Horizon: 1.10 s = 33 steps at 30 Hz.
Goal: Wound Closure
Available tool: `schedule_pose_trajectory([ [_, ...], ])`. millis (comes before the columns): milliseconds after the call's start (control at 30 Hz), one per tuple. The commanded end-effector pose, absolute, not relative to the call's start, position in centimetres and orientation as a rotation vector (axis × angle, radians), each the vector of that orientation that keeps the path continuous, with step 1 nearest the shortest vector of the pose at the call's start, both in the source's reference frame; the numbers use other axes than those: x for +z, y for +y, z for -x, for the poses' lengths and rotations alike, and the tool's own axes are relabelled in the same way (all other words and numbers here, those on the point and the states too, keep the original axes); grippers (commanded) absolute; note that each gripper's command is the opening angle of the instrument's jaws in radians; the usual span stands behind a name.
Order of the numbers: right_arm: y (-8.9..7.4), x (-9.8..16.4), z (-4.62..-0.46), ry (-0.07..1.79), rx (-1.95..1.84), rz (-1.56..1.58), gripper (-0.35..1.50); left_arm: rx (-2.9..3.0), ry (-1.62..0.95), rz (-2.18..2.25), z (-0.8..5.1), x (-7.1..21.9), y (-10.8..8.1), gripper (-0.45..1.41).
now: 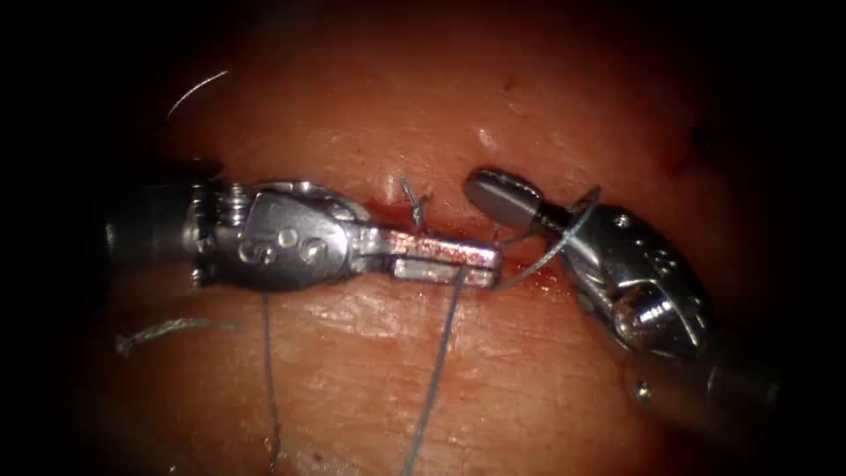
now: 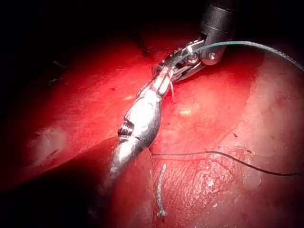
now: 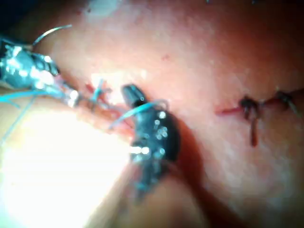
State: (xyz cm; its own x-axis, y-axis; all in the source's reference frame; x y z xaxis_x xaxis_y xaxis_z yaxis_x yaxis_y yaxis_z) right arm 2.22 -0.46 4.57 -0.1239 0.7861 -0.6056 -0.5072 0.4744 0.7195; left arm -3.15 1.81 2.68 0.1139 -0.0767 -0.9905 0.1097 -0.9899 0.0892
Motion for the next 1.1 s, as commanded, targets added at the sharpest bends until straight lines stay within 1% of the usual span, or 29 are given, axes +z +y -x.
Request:
schedule_pose_trajectory([
  [33, -0.5, 4.6, -2.28, 1.279, 1.116, -0.298, -0.35, -2.000, 0.032, -2.236, 3.20, 2.7, 1.8, -0.45],
  [267, -0.4, 4.5, -2.20, 1.254, 1.111, -0.329, -0.35, -2.000, 0.035, -2.238, 3.17, 2.7, 1.9, -0.45],
  [467, -0.4, 4.5, -2.19, 1.241, 1.098, -0.293, -0.35, -2.027, 0.051, -2.248, 3.13, 2.7, 1.9, -0.45],
  [700, -0.5, 4.4, -2.21, 1.235, 1.077, -0.270, -0.35, -2.166, 0.079, -2.263, 2.89, 2.7, 2.1, -0.45],
  [867, -0.5, 4.3, -2.22, 1.191, 1.057, -0.206, -0.35, -2.259, 0.082, -2.231, 2.77, 2.7, 2.4, -0.45],
  [1100, -0.6, 4.1, -2.24, 1.144, 1.011, -0.129, -0.35, -2.360, 0.092, -2.190, 2.81, 3.0, 2.9, -0.45],
])
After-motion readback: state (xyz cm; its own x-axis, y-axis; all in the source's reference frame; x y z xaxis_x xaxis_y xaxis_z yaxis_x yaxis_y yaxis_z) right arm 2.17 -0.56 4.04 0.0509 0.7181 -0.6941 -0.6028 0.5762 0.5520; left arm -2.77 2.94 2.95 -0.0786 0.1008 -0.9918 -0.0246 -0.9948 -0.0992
